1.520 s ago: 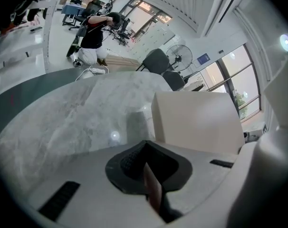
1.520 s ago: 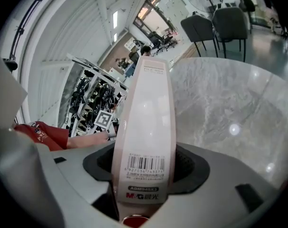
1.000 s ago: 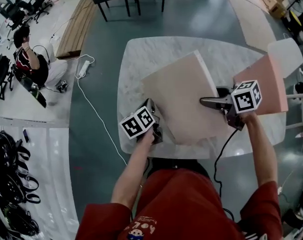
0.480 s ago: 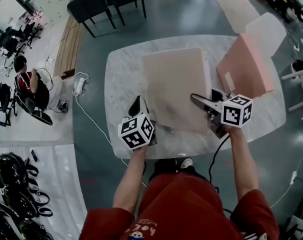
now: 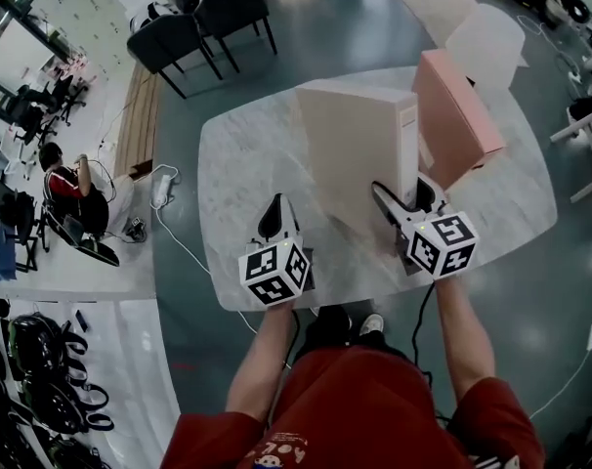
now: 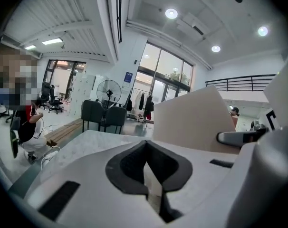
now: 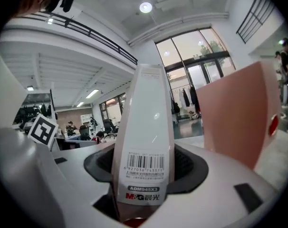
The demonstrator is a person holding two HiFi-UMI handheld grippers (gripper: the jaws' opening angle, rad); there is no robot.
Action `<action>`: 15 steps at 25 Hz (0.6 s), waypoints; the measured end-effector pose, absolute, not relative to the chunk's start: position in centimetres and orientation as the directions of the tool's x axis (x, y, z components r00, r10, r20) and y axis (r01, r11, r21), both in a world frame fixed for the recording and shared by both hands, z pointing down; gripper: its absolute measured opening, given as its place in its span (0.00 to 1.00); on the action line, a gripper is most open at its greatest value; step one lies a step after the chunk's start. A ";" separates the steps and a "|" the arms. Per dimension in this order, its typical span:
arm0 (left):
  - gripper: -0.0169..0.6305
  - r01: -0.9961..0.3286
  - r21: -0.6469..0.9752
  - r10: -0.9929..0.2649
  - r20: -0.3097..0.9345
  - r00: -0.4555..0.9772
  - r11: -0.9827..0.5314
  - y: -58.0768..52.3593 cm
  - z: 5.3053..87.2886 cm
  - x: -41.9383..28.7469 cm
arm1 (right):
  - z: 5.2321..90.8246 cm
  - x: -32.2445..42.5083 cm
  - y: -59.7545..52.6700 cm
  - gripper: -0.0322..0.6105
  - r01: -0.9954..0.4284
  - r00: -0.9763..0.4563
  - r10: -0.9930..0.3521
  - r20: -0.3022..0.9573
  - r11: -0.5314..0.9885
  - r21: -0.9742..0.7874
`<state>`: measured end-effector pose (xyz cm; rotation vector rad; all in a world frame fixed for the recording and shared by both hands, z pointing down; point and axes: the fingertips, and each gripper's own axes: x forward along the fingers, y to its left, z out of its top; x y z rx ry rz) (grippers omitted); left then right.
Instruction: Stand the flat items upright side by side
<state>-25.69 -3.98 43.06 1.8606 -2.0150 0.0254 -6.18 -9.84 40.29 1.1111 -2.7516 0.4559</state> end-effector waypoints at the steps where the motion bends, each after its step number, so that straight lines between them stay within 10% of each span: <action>1: 0.03 -0.963 0.247 -0.957 0.287 -0.031 0.105 -3.8 42.8 -25.0 | 40.2 -5.6 -9.6 0.47 -0.712 -0.702 -0.675 0.228 0.674 -0.197; 15: 0.03 -0.993 0.117 -0.988 0.149 0.033 -0.016 -2.6 38.7 -20.0 | 38.7 -2.2 -8.5 0.47 -0.858 -0.509 -0.859 0.048 0.511 0.055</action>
